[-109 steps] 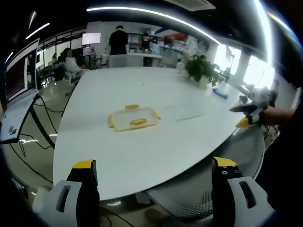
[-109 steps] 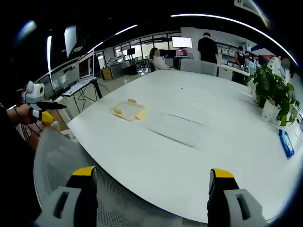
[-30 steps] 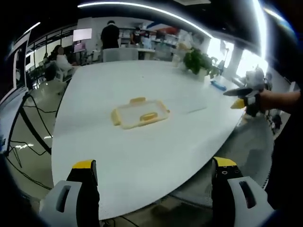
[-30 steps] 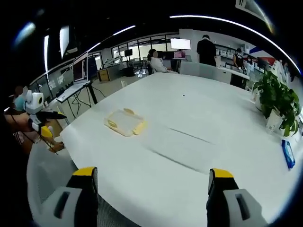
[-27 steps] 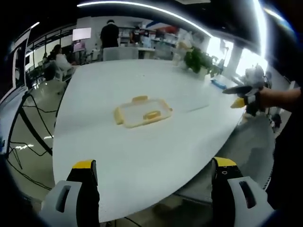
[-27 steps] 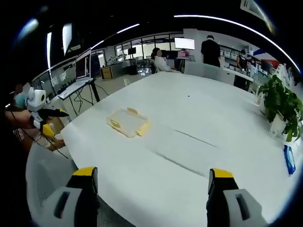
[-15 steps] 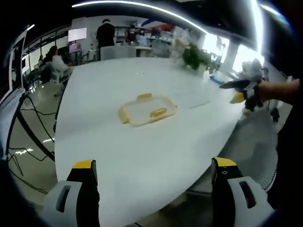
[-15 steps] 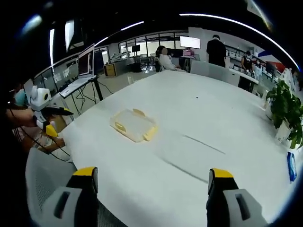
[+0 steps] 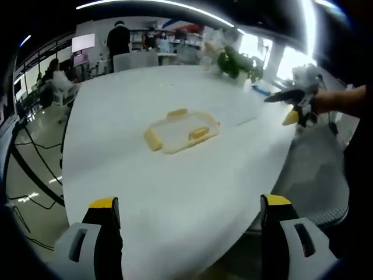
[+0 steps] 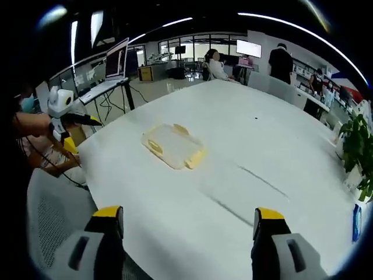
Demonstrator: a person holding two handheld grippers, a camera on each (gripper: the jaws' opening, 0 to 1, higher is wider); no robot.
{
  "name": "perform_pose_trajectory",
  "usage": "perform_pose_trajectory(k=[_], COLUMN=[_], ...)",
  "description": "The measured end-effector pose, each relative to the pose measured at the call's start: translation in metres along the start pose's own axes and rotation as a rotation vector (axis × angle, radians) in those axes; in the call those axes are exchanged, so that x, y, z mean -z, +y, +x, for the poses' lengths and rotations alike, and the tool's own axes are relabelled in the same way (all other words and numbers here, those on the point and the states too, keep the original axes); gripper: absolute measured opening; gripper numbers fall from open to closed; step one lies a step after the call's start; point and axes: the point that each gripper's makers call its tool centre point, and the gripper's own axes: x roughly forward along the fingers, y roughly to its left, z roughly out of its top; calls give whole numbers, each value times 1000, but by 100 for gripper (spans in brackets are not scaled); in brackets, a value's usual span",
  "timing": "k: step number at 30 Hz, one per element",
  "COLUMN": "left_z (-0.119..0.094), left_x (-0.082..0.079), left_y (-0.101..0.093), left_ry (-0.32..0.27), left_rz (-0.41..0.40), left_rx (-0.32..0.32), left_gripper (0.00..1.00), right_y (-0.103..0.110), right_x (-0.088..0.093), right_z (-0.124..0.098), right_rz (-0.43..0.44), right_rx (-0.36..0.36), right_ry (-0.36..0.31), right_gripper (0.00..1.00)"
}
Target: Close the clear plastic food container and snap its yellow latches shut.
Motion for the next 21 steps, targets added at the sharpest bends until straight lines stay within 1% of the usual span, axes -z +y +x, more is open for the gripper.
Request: perform_pose_trajectory(k=[3,6,9,13,17,18,20,21], left_z=[6,12,16,23,31,33,35,37], left_x=[1,3,3,4,8,8,6,5], left_y=[4,7,11,19,21,21,20,21], left_ry=[18,34,42,53,90,97,99,103], left_rz=[24,51,62,64,101,121,140,145], left_rx=[16,35,43,48,61,70,78,79], left_gripper=[99,98,99,99,98,98,99,99], right_y=[2,3,8,13,17,19,21,22], right_x=[-2,-1,-2,-1,2,0,-2,-2], right_z=[6,13,19,28,38,40,42,45], right_rz=[-13,-25,-36,-72,-91,-86,-104,-138], right_rx=[-13,-28,-46,-71,-102,-115,-125,-132], right_ry=[12,25,33,52,79,75,76,87], right_gripper=[91,87,87,87,86,86,85,85])
